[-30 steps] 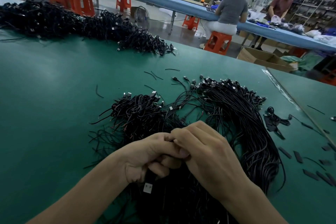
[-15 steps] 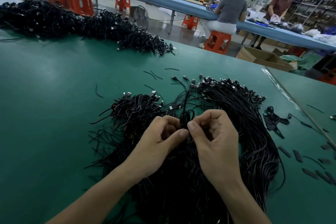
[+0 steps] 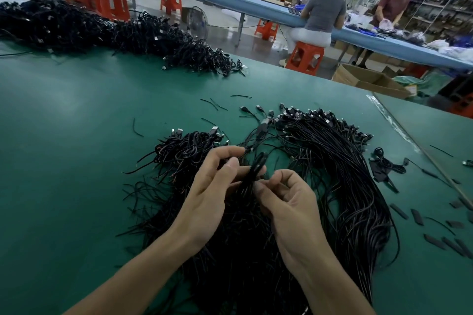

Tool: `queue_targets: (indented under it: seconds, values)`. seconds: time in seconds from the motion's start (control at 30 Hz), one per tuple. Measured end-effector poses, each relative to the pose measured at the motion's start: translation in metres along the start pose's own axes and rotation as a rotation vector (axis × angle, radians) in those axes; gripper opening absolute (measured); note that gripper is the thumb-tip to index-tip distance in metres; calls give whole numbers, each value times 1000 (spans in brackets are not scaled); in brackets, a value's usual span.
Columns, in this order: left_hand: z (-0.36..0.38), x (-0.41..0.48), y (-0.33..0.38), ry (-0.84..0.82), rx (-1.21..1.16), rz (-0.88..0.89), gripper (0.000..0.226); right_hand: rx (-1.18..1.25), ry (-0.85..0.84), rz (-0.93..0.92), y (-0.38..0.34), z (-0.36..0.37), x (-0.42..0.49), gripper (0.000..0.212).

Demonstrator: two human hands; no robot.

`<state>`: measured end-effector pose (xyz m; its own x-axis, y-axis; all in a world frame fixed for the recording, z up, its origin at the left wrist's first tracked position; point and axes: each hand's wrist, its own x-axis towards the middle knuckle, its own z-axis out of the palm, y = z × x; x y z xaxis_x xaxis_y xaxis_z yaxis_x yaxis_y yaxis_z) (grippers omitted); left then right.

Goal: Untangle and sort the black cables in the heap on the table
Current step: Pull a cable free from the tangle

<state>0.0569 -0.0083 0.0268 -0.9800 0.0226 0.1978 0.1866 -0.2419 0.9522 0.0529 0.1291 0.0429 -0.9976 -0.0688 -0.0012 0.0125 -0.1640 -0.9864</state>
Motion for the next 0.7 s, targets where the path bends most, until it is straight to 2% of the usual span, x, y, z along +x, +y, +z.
queue_targets:
  seconds: [0.13,0.2,0.3,0.4,0.53,0.67,0.7]
  values:
    - [2,-1,4,-17,32,64,43,-22,-5,-17,-3,-2,4,27]
    - [2,0,5,-26,51,97,36,-36,5,-23,-4,-2,5,29]
    - [-2,1,-1,24,324,73,23,-128,83,-110,-8,-1,7,25]
    - [-6,0,-7,130,490,85,34,-158,112,-197,-13,-1,8,26]
    - [-5,1,-10,127,359,9,23,-136,68,-216,-12,4,4,25]
    - [-4,4,-7,125,161,6,10,-88,-22,-125,-6,6,1,26]
    - [-5,5,-6,134,137,5,13,-99,-34,-103,-5,5,1,27]
